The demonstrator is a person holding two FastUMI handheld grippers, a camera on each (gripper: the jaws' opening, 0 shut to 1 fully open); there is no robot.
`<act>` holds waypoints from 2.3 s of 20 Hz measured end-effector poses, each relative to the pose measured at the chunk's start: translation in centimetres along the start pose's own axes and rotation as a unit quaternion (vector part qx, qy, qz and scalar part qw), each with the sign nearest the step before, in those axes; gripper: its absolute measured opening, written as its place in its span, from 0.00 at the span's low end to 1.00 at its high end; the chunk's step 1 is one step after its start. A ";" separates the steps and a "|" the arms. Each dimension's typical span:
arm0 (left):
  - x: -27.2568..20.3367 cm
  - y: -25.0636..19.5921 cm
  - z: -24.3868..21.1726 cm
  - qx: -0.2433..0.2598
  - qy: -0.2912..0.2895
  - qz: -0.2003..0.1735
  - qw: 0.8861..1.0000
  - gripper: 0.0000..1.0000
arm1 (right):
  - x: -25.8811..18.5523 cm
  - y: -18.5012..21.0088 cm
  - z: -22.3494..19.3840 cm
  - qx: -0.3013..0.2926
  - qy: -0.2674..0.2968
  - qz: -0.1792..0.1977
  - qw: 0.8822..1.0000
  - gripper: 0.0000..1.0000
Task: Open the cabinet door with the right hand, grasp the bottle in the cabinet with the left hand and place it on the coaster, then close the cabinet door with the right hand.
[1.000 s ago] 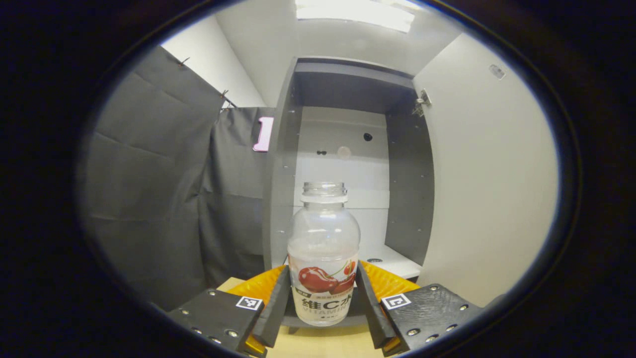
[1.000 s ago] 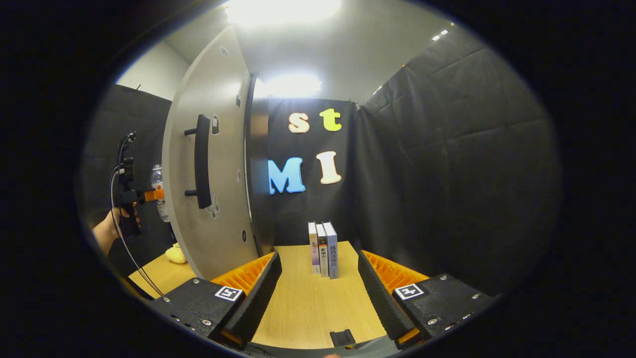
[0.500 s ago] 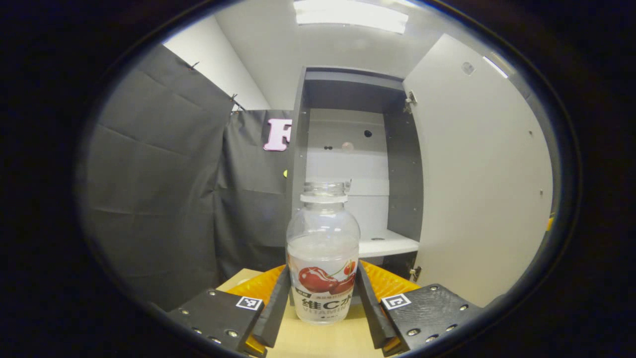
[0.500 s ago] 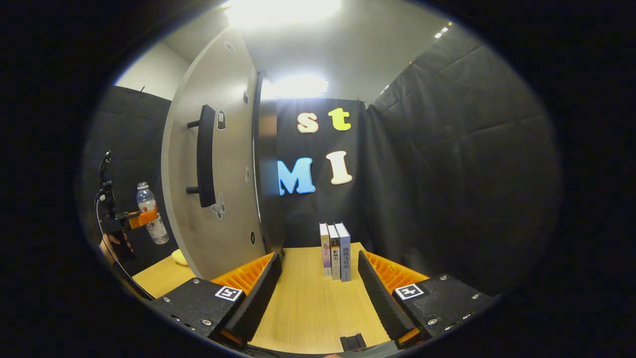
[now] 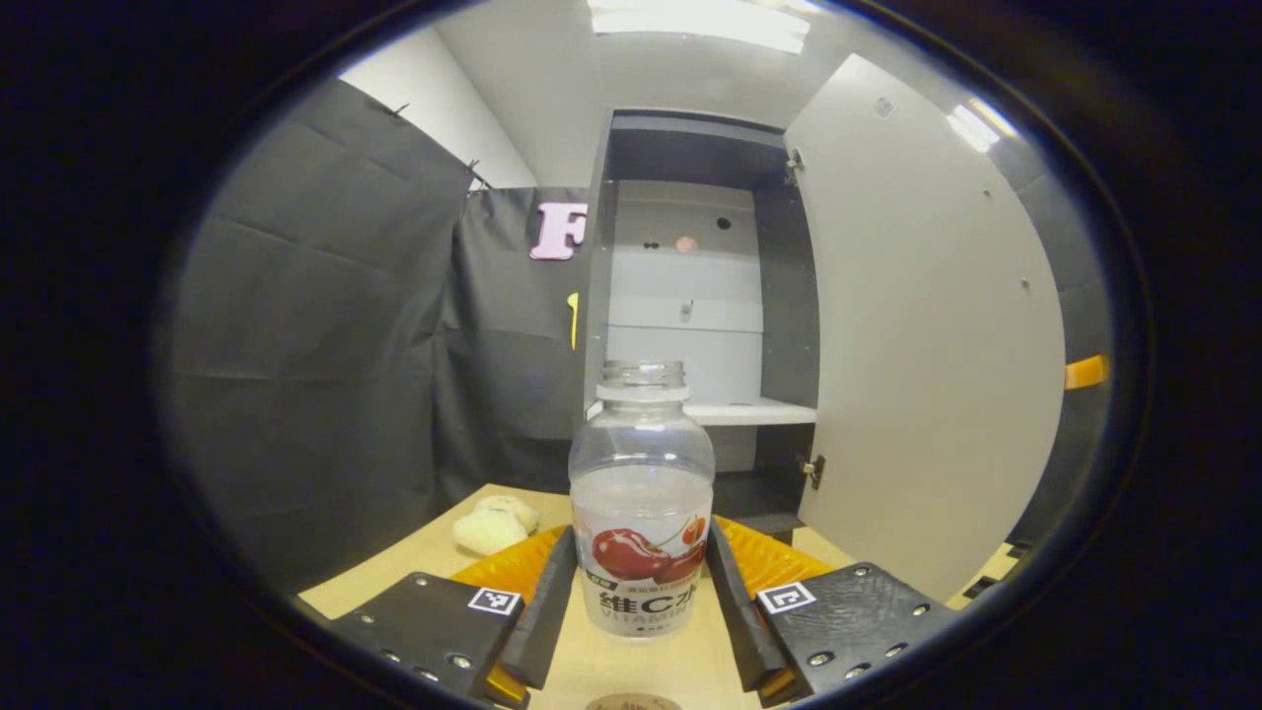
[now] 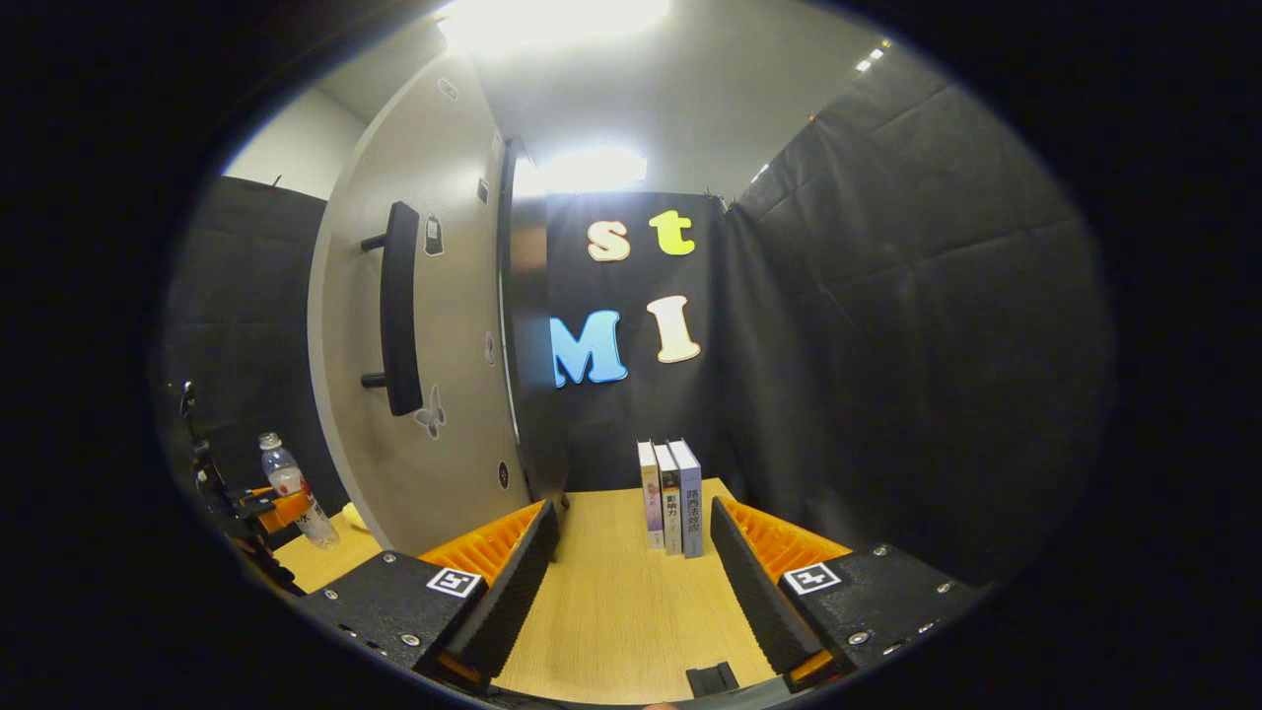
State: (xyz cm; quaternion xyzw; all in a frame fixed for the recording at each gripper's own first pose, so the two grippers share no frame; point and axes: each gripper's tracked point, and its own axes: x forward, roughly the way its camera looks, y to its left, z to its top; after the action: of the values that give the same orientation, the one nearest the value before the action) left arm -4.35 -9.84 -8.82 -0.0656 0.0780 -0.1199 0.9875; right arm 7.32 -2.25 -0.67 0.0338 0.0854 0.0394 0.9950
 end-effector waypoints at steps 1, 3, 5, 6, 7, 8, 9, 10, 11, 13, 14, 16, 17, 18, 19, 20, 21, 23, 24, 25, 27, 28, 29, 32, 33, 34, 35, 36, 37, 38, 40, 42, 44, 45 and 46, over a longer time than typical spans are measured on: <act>-0.4 0.2 -0.9 0.001 0.001 0.002 1.000 0.72 | 0.0 0.1 -0.1 -0.001 0.001 0.001 1.000 0.95; -1.3 0.3 -2.8 0.006 0.003 0.006 1.000 0.72 | 0.1 0.4 -0.3 -0.005 0.005 0.003 1.000 0.95; -2.1 0.2 -5.5 0.001 0.012 0.005 1.000 0.71 | 0.2 0.5 -0.4 -0.010 0.009 0.003 1.000 0.95; -2.5 0.1 -6.8 -0.002 0.019 0.005 1.000 0.72 | 0.3 0.5 -0.4 -0.012 0.011 0.003 1.000 0.95; -2.7 0.2 -8.4 -0.003 0.029 0.009 1.000 0.72 | 0.3 0.7 -0.4 -0.014 0.014 0.004 1.000 0.95; -3.0 0.4 -9.9 -0.004 0.038 0.015 0.999 0.72 | 0.4 0.7 -0.4 -0.016 0.016 0.004 1.000 0.95; -3.3 0.6 -11.1 -0.005 0.044 0.019 0.999 0.72 | 0.6 0.9 -0.5 -0.018 0.018 0.005 1.000 0.95; -3.6 0.6 -12.0 -0.008 0.049 0.022 0.999 0.72 | 0.7 1.0 -0.5 -0.022 0.019 0.005 1.000 0.95; -3.7 0.5 -13.0 -0.010 0.055 0.023 0.998 0.72 | 0.7 1.0 -0.4 -0.027 0.019 0.005 0.999 0.95; -3.9 0.8 -14.7 -0.012 0.063 0.033 0.997 0.72 | 0.8 1.2 -0.4 -0.034 0.021 0.006 0.999 0.95; -4.1 0.9 -15.0 -0.013 0.061 0.037 0.997 0.72 | 1.0 1.4 -0.5 -0.037 0.026 0.009 0.999 0.95; -4.2 0.6 -16.3 -0.014 0.069 0.037 0.997 0.72 | 1.1 1.8 -0.5 -0.040 0.027 0.013 0.999 0.95; -4.1 0.3 -17.0 -0.014 0.074 0.035 0.997 0.72 | 1.1 1.9 -0.5 -0.042 0.026 0.014 0.999 0.95; -4.2 0.3 -17.5 -0.013 0.080 0.034 0.996 0.72 | 1.2 2.1 -0.5 -0.043 0.026 0.016 0.999 0.95; -4.1 0.3 -18.1 -0.011 0.085 0.036 0.996 0.73 | 1.3 2.4 -0.8 -0.044 0.028 0.019 0.998 0.95; -4.1 0.4 -18.7 -0.011 0.093 0.038 0.995 0.73 | 1.4 2.4 -0.7 -0.044 0.029 0.021 0.998 0.95; -4.0 0.4 -19.2 -0.011 0.100 0.040 0.994 0.73 | 1.5 2.5 -0.7 -0.043 0.030 0.022 0.998 0.95; -3.8 0.4 -19.8 -0.008 0.112 0.045 0.993 0.74 | 1.8 2.7 -0.4 -0.042 0.028 0.025 0.998 0.94; -4.2 0.6 -20.0 -0.004 0.112 0.045 0.993 0.74 | 2.0 2.8 -0.2 -0.042 0.027 0.025 0.998 0.95; -4.7 0.6 -20.2 0.001 0.118 0.045 0.992 0.78 | 2.2 2.9 -0.1 -0.041 0.025 0.026 0.999 0.95; -5.7 0.4 -19.7 0.007 0.124 0.042 0.991 0.76 | 2.5 3.2 0.3 -0.037 0.020 0.029 0.999 0.95; -5.6 0.1 -19.3 0.008 0.127 0.042 0.991 0.74 | 2.6 3.3 0.5 -0.035 0.017 0.030 0.999 0.94; -5.6 0.1 -18.6 0.009 0.126 0.043 0.991 0.85 | 2.8 3.4 0.6 -0.031 0.015 0.031 0.999 0.95; -5.5 -0.1 -15.4 0.007 0.109 0.046 0.993 0.80 | 3.5 3.6 1.2 -0.019 0.010 0.035 0.999 0.95; -5.6 -0.2 -14.1 0.005 0.102 0.047 0.994 0.80 | 3.7 3.7 1.5 -0.015 0.007 0.036 0.999 0.95; -5.7 -0.3 -12.8 0.003 0.096 0.047 0.994 0.80 | 4.0 3.6 1.9 -0.010 0.003 0.035 0.999 0.95; -5.9 -0.4 -11.4 0.000 0.089 0.048 0.995 0.80 | 4.2 3.5 2.4 -0.005 0.000 0.034 0.999 0.95; -6.3 -0.6 -10.0 -0.003 0.081 0.047 0.996 0.81 | 4.3 3.3 3.1 0.000 -0.004 0.033 0.999 0.95; -6.6 -0.8 -8.4 -0.004 0.072 0.047 0.996 0.80 | 4.5 3.2 3.7 0.005 -0.008 0.031 0.999 0.95; -7.2 -0.8 -7.0 -0.005 0.065 0.047 0.997 0.80 | 4.7 3.0 4.5 0.010 -0.012 0.029 0.999 0.95; -7.9 -0.8 -4.3 -0.012 0.054 0.043 0.998 0.80 | 4.9 2.9 6.2 0.021 -0.020 0.024 0.999 0.95; -8.5 -0.1 -1.7 -0.007 0.044 0.049 0.998 0.80 | 4.6 3.2 8.3 0.036 -0.038 0.025 0.998 0.95; -8.4 1.1 0.7 -0.001 0.035 0.055 0.998 0.80 | 4.3 4.0 10.1 0.045 -0.059 0.031 0.997 0.95; -8.2 1.9 1.4 -0.001 0.032 0.061 0.998 0.80 | 4.2 4.6 10.3 0.046 -0.062 0.034 0.996 0.95; -8.0 2.9 2.2 -0.004 0.029 0.068 0.997 0.80 | 3.9 5.1 10.5 0.046 -0.064 0.037 0.996 0.95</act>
State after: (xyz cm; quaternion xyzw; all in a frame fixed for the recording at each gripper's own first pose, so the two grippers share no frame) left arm -10.98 -4.80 -5.96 -0.0601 0.1118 -0.0539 0.9904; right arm 12.60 2.51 9.37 0.0847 0.0215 0.0705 0.9937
